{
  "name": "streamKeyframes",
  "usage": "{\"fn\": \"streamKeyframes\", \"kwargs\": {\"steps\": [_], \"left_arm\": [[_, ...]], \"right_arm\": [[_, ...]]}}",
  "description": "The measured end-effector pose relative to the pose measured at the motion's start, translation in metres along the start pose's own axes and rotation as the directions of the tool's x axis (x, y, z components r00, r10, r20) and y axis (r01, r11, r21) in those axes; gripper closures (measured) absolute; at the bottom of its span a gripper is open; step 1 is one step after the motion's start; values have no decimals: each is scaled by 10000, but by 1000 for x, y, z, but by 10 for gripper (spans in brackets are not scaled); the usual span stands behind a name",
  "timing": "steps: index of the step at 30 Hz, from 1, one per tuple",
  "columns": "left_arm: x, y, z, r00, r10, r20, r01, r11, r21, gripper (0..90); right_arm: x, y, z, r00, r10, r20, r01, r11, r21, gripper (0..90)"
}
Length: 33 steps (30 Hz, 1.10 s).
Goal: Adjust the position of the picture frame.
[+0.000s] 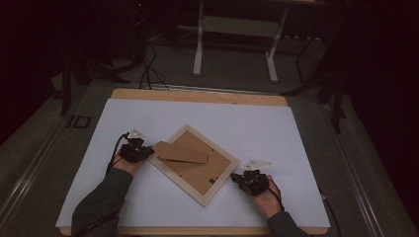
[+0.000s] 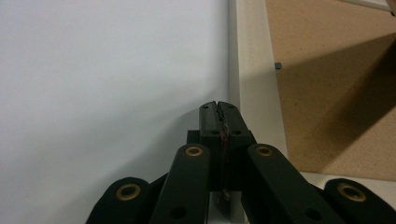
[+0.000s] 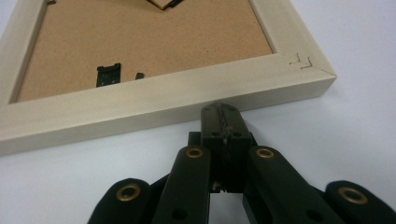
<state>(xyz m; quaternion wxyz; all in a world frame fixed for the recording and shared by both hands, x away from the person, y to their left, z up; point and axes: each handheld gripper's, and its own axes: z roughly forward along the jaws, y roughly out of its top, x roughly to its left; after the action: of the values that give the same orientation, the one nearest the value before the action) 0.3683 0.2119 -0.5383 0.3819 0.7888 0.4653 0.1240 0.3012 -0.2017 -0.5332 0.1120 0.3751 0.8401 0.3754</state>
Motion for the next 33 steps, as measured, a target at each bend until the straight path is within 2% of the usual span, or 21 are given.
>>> {"fn": "streamKeyframes", "kwargs": {"steps": [8, 9, 15, 20, 33], "left_arm": [[-9, -4, -1, 9993, 184, 313, -184, 9998, 11, 900], [-11, -5, -1, 9988, 194, 454, -193, 9998, -24, 900], [-15, -11, -4, 9965, 71, 827, -63, 9999, -105, 900], [-20, -15, -6, 9936, 60, 1124, -52, 10000, -73, 900], [-36, -16, -9, 9904, 240, 1359, -239, 9997, -18, 900]], "right_arm": [[-10, 3, 1, 9992, 326, 233, -326, 9995, -2, 896], [-13, 4, 1, 9986, 404, 353, -404, 9992, 2, 896], [-25, 9, 4, 9962, 737, 467, -737, 9973, -1, 896], [-31, 13, 6, 9948, 780, 654, -787, 9969, 82, 897], [-48, 21, 10, 9910, 855, 1028, -873, 9961, 132, 897]]}}
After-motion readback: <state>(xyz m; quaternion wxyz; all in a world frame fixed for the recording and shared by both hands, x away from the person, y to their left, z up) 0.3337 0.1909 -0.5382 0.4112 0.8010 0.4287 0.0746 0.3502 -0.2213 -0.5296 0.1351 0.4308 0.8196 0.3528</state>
